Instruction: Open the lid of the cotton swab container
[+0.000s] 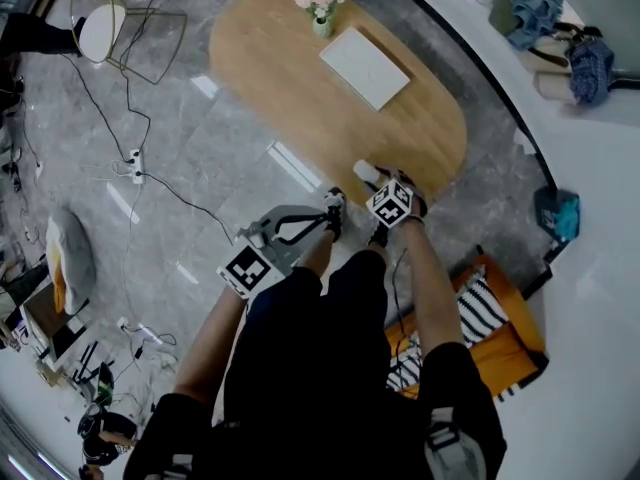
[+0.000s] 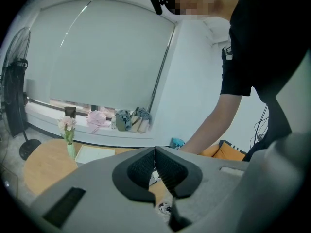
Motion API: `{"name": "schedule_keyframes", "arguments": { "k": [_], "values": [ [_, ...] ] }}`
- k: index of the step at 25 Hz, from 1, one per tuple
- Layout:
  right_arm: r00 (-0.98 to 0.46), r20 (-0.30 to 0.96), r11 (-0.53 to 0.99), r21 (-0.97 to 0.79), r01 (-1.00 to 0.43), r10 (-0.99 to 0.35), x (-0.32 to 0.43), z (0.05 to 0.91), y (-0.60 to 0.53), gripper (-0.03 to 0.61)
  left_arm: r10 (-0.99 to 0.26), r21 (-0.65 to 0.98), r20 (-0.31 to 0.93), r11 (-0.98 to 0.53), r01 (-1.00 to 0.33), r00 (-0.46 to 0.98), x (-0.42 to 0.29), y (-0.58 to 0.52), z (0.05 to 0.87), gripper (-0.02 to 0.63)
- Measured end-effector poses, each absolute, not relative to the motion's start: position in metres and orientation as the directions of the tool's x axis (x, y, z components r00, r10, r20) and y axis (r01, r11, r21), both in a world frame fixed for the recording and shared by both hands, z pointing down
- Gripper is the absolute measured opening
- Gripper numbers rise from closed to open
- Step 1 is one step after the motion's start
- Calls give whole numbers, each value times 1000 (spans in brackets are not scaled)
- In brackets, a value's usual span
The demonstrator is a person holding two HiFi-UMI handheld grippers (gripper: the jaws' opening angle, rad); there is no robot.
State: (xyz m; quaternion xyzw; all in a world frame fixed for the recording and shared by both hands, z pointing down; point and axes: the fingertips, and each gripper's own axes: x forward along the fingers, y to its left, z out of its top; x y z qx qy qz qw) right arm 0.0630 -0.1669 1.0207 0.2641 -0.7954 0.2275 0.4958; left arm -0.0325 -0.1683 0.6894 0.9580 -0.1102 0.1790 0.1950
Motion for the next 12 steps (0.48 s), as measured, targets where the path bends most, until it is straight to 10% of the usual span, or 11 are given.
{"name": "schedule_keyframes", "arguments": {
  "k": [12],
  "values": [
    [-415,894,788,-129,-602,-170,44,867,-128,187,-165,270,300,-930,-250,940,-34,-166,616,2]
  ]
}}
